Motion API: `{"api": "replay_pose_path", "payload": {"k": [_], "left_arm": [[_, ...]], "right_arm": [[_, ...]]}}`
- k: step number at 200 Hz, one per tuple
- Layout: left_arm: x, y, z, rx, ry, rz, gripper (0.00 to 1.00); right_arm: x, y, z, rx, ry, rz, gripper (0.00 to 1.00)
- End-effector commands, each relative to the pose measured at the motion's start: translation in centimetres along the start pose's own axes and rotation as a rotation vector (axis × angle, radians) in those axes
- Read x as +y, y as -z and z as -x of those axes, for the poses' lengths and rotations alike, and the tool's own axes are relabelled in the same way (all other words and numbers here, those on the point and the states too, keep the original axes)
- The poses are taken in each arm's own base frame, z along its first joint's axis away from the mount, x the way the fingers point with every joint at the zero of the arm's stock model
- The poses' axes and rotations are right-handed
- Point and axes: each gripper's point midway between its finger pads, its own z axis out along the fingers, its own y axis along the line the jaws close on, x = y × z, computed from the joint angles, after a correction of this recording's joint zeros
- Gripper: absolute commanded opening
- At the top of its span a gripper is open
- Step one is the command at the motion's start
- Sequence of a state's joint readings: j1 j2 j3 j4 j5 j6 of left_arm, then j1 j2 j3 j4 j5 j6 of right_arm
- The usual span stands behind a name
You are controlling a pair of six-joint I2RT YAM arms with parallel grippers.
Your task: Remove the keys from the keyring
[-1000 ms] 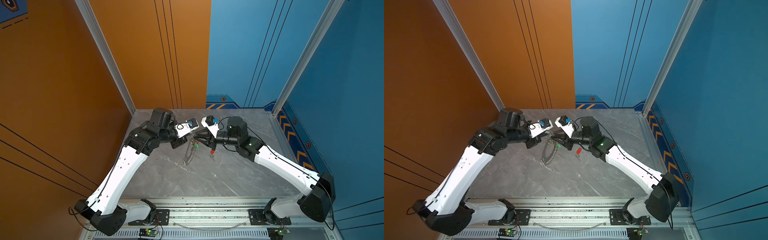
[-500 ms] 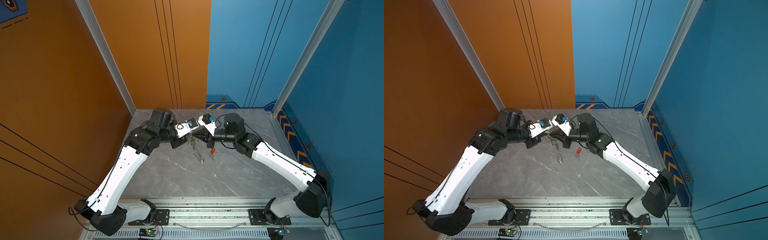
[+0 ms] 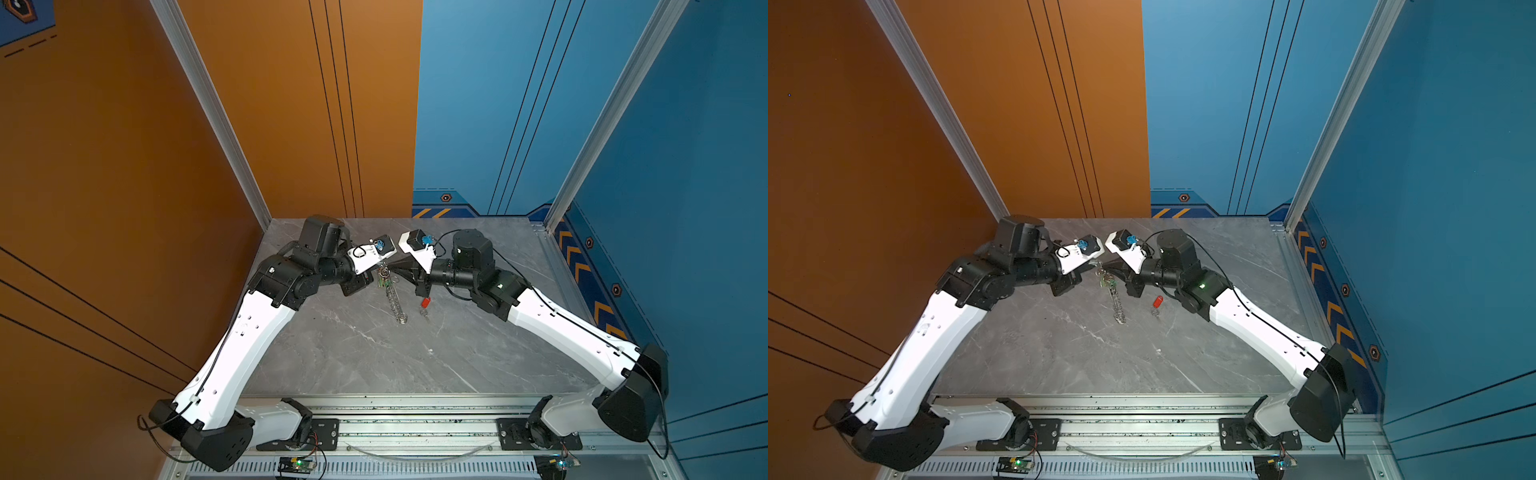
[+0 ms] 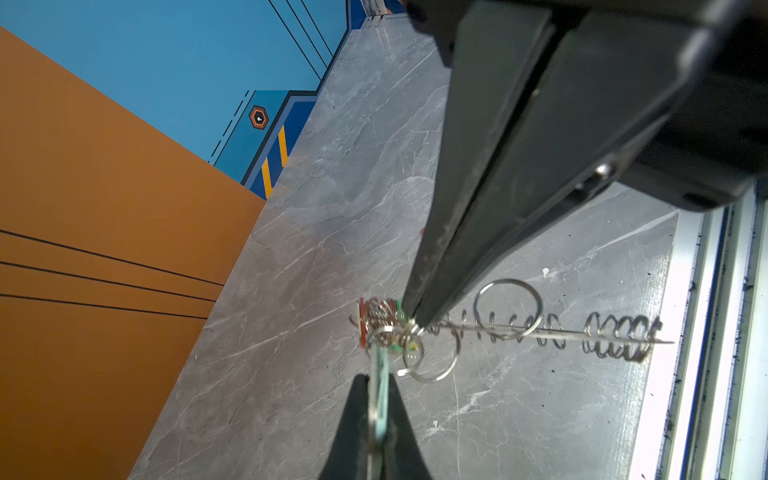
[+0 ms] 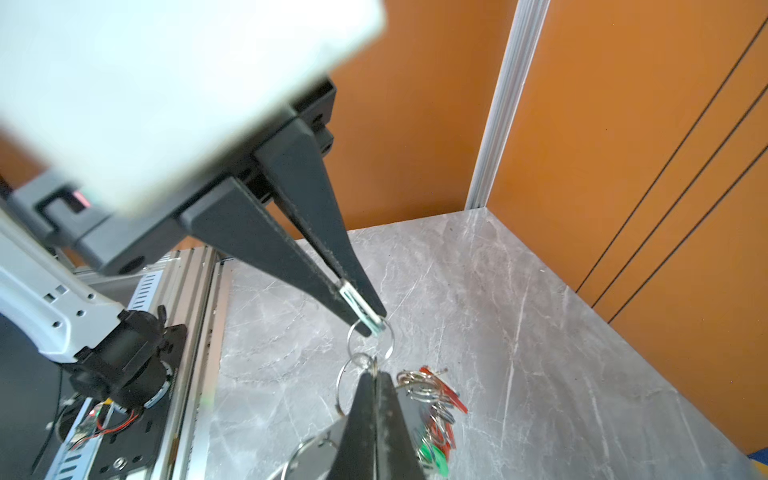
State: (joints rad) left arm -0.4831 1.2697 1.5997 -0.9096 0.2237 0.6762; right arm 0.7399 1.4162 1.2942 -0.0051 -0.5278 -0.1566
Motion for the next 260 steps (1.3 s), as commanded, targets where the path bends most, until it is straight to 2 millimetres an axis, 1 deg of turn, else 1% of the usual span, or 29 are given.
{"api": "replay_pose_path", "payload": {"k": [1,53,92,115,132,160,182,203,216,232,248,260], "left_arm": [[0.7,0.8,0.2,-0.022,0.026,0.04,0.0],[0.6,0.2,-0.3,-0.014,0.051,0.016,0.0],[-0.1,-0.5,-0.8,-0.008,0.079,-0.023,0.0],[-0.6,-0.7,-0.6,-0.02,0.091,-0.049,0.0],[-0.6,-0.6,-0.4,-0.027,0.102,-0.055,0.0],[-0.6,-0.2,-0.1,-0.042,0.106,-0.049,0.0],[-1.2,-0.1,0.4,-0.062,0.116,-0.076,0.0],[-2.0,-0.5,0.9,-0.067,0.115,-0.102,0.0],[-2.1,-0.5,1.0,-0.071,0.116,-0.105,0.0],[-2.2,-0.7,0.8,-0.066,0.115,-0.107,0.0],[-2.1,-1.2,0.0,-0.037,0.096,-0.094,0.0],[-1.3,-1.4,-0.5,-0.019,0.08,-0.053,0.0]], "right_arm": [[-1.2,1.3,3.0,-0.113,0.037,-0.094,0.0],[-0.4,1.5,5.2,-0.193,0.047,-0.092,0.0],[0.3,1.7,6.6,-0.242,0.06,-0.086,0.0],[0.7,1.7,7.4,-0.264,0.076,-0.08,0.0],[0.8,1.6,7.7,-0.267,0.088,-0.079,0.0],[0.3,1.9,7.9,-0.279,0.083,-0.097,0.0],[0.4,1.7,8.4,-0.304,0.057,-0.077,0.0],[0.2,1.6,8.7,-0.326,0.03,-0.079,0.0],[0.1,1.5,8.8,-0.336,0.024,-0.08,0.0],[0.0,1.7,9.1,-0.348,0.014,-0.087,0.0],[-0.1,1.9,9.5,-0.366,0.001,-0.08,0.0],[0.1,2.0,9.7,-0.373,-0.01,-0.065,0.0]]}}
